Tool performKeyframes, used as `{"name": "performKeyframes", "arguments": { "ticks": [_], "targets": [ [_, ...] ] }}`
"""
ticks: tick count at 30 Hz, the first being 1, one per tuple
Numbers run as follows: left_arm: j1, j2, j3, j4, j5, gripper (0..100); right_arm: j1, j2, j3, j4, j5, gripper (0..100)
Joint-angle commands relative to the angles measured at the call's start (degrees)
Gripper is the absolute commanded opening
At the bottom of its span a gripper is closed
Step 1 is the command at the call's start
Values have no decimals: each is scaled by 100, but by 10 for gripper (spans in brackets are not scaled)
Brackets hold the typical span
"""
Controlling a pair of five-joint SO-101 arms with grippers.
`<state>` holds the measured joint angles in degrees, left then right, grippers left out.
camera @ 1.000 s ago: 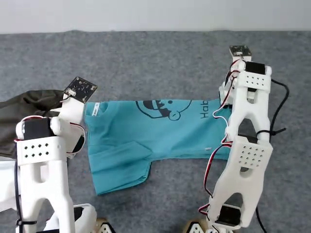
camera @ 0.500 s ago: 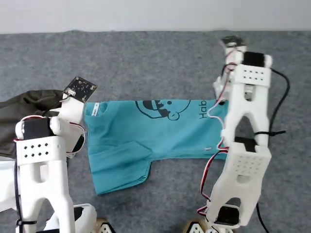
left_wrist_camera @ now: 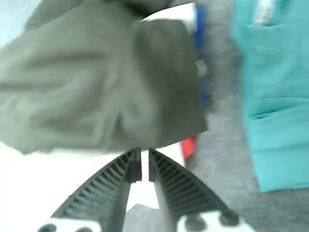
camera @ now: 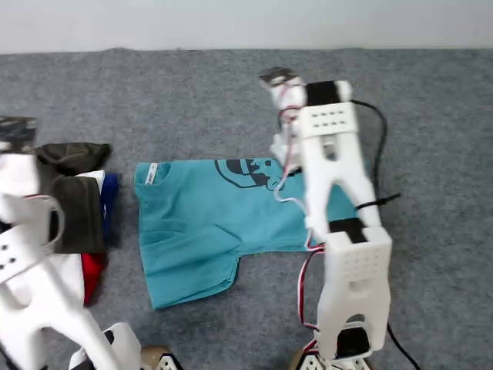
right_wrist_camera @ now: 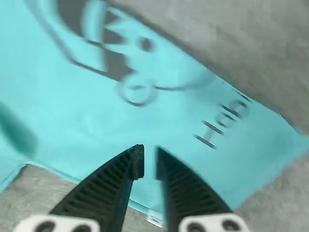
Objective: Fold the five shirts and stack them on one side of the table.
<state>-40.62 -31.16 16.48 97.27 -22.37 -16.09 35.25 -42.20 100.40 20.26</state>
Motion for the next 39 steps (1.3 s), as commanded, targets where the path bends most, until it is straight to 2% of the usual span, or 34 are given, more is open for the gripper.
{"name": "performKeyframes", "arguments": {
  "ticks": [1, 3, 7, 13, 20, 27, 39],
  "targets": [
    [-501, -176, -207, 62, -202, 36, -699, -356, -193, 251, 62, 203],
    [-659, -176, -207, 44, -273, 36, -1086, -338, -132, 242, 53, 233],
    [-774, -176, -198, 35, -273, 36, -1807, -57, 123, 233, 62, 234],
    [-756, -176, -198, 44, -255, 36, -2343, 514, 141, 215, 53, 234],
    [-738, -176, -189, 53, -246, 36, -2712, 760, 141, 224, 44, 232],
    [-738, -176, -189, 53, -246, 36, -2879, 778, 167, 224, 35, 164],
    [-738, -176, -189, 53, -246, 36, -2976, 1235, 9, 215, 62, 160]
  ]
}}
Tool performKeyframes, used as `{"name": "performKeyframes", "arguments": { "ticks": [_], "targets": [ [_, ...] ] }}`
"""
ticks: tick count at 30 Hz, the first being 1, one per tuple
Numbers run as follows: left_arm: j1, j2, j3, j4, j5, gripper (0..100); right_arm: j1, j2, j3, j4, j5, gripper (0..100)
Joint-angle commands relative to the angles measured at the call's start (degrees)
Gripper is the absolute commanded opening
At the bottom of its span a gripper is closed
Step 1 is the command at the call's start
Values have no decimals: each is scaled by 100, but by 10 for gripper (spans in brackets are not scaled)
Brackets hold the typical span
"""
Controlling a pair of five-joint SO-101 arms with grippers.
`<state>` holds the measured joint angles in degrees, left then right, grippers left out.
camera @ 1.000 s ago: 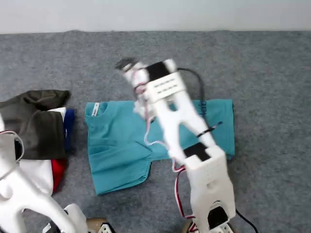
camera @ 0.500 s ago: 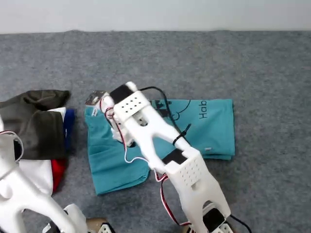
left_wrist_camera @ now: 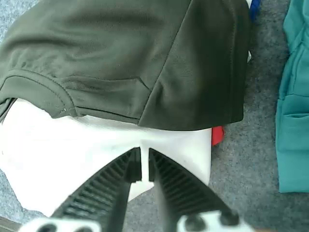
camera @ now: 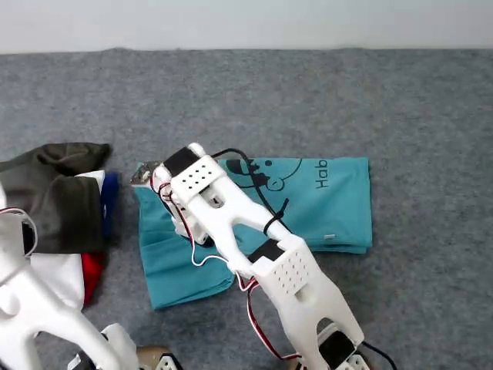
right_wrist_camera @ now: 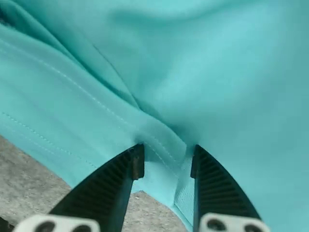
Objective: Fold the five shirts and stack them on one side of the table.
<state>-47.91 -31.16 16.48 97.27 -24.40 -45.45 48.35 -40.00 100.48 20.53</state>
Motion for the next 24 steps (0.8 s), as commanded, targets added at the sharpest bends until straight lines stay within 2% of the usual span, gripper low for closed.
{"name": "performKeyframes", "arguments": {
  "ticks": [1, 7, 16, 24],
  "targets": [
    [-9, -167, -189, 53, -44, 36, -40, -75, -299, 207, 53, 151],
    [0, -149, -189, 26, -44, 36, -22, -66, -721, 207, 53, 6],
    [0, -141, -189, 26, -44, 36, 136, -127, -747, 224, 132, 10],
    [0, -141, -189, 18, -44, 36, 927, -752, -747, 224, 229, 10]
  ]
}}
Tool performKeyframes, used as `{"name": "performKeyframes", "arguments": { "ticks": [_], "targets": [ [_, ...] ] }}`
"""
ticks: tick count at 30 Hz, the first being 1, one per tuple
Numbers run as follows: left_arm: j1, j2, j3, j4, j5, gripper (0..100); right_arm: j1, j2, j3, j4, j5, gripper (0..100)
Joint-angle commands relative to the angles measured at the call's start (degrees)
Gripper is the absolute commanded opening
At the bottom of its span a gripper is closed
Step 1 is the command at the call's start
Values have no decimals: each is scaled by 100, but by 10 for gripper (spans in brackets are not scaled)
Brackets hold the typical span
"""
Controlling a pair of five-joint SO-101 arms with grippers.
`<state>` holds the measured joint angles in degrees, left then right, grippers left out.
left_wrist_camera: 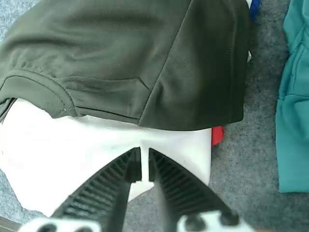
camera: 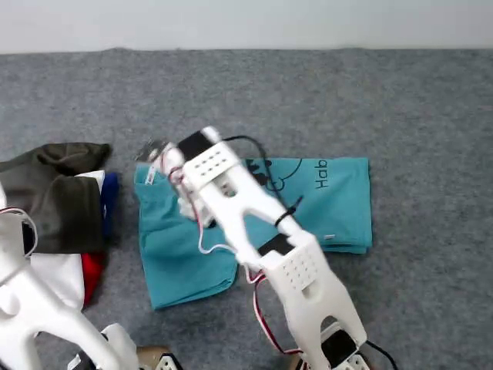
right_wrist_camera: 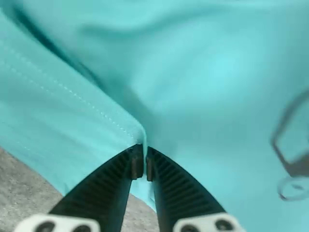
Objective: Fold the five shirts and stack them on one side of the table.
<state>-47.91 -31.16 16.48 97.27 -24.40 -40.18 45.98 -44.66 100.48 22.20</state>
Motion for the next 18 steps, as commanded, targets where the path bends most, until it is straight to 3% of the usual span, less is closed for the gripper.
{"name": "performKeyframes", "arguments": {
  "ticks": [1, 8, 18],
  "targets": [
    [0, -141, -180, 0, -44, 36, 505, -541, -281, 224, 70, 10],
    [9, -176, 163, -229, -44, 36, 936, -462, -246, 207, 255, 10],
    [9, -176, 207, -255, -44, 36, 866, 48, -246, 233, 255, 10]
  ]
}}
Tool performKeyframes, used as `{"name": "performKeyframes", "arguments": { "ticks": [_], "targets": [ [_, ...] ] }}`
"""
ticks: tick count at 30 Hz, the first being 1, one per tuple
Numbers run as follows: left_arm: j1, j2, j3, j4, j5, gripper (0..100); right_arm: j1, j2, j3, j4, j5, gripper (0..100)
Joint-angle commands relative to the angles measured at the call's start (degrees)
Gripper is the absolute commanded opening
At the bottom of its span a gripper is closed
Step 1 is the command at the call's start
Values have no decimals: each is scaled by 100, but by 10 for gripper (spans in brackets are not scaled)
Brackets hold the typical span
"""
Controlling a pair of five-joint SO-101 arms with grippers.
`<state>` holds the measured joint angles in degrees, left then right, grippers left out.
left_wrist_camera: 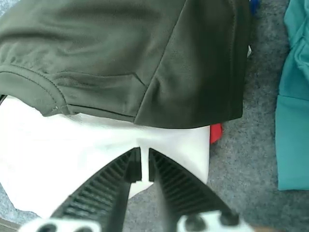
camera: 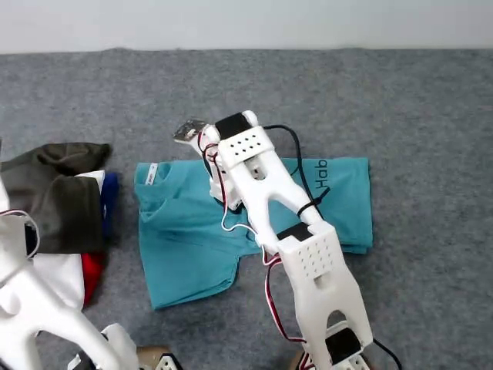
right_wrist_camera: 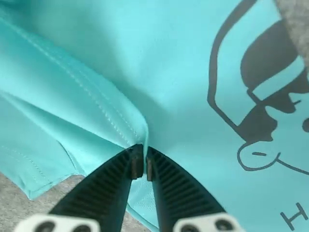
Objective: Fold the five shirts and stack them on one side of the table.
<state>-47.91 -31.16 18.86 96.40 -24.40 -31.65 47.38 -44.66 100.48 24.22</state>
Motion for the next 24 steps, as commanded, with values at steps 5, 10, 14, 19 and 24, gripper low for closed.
{"name": "performKeyframes", "arguments": {
  "ticks": [5, 10, 14, 19, 24],
  "targets": [
    [9, -176, -31, -167, -44, 36, -409, -207, -246, 233, 299, 10],
    [9, -176, -31, -176, -44, 36, -743, -145, -237, 233, 387, 10],
    [9, -158, -31, -176, -44, 36, -787, -48, -246, 224, 387, 10],
    [9, -149, -31, -176, -44, 36, -655, -4, -246, 242, 378, 32],
    [9, -149, -31, -176, -44, 36, -690, -611, -273, 233, 360, 154]
  ]
}}
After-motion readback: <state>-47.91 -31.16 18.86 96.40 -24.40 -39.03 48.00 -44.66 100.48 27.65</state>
